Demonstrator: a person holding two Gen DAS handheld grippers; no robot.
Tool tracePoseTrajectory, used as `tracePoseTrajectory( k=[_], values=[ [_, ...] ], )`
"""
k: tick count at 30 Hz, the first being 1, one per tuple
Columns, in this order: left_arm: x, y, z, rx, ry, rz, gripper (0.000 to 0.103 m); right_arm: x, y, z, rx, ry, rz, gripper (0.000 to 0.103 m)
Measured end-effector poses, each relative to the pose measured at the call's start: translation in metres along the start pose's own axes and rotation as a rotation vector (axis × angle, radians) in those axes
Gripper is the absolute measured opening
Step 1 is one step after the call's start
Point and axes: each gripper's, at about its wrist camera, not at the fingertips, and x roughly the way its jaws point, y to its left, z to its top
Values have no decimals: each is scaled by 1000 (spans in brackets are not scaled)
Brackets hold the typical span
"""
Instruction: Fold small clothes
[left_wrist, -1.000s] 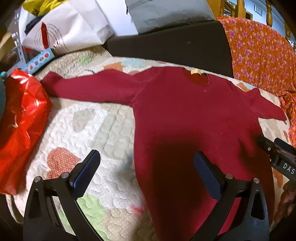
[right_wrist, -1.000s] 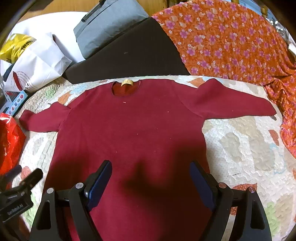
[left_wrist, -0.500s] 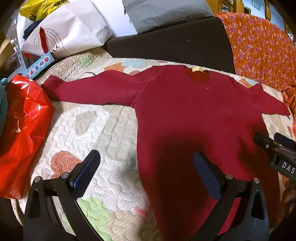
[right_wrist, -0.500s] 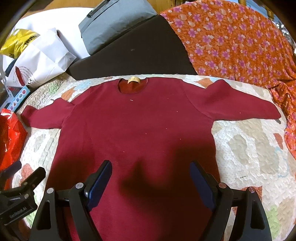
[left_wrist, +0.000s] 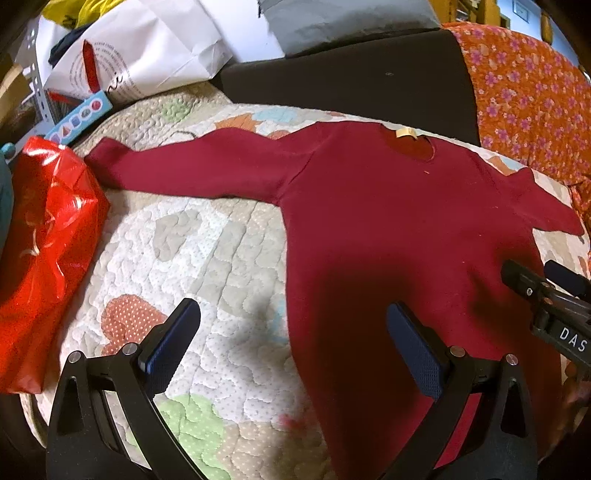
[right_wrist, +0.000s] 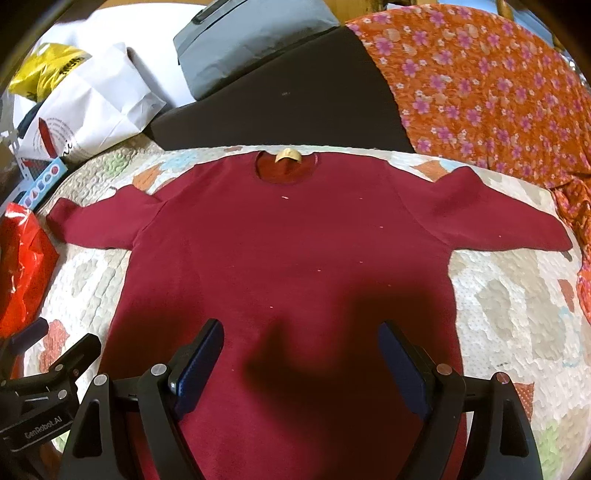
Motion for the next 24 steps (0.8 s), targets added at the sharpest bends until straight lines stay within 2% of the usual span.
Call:
tracePoseTrajectory(
  k=[7, 10, 14, 20, 24],
  values=[
    [3, 25, 10, -57, 6, 16, 102, 8, 19, 6, -29, 9, 14, 84],
    [7, 35, 17, -60, 13, 45, 102, 11, 32, 12, -58, 9, 31, 84],
    [17, 51, 32, -97, 42, 35, 102, 16, 50, 21, -99, 6, 67, 84],
    [50, 100, 62, -241, 78, 64, 102, 28, 84, 42, -167, -9, 101, 84],
    [60, 118, 67, -285, 78, 86, 102, 42, 117, 70, -227, -18, 209, 84]
  ],
)
